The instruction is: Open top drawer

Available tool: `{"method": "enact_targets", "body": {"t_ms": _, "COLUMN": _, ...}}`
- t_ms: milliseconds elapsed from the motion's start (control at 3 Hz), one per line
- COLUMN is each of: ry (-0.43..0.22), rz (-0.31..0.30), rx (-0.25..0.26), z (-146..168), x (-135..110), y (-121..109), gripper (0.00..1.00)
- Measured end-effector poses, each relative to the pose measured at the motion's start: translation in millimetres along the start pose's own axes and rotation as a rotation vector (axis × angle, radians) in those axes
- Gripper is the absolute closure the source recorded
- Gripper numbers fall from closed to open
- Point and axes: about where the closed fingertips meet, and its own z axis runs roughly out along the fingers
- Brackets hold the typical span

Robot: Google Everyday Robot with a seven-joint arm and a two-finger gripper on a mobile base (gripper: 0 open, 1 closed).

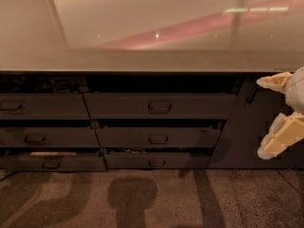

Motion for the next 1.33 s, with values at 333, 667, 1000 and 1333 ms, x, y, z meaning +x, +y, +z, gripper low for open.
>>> {"method": "enact_targets", "body": {"t_ms": 333, "ry": 0.023, "rz": 0.039, "rx": 0.003, "z": 7, "x": 14, "y": -21, "gripper": 0.00}}
{"method": "enact_targets", "body": {"t_ms": 667, "ry": 0.023, "rz": 0.039, "rx": 0.003, "z": 7, "x": 14, "y": -21, "gripper": 0.00}}
{"method": "enact_targets", "body": {"t_ms": 1000, "ry": -0.068, "rz": 0.000, "rx": -0.083, "z": 8, "x": 9, "y": -15, "gripper": 0.00}}
{"method": "enact_targets", "body": {"t_ms": 1333, "ry": -0.213, "rz": -0.058, "rx": -0.202, "z": 6, "x": 7, "y": -8, "gripper": 0.00}}
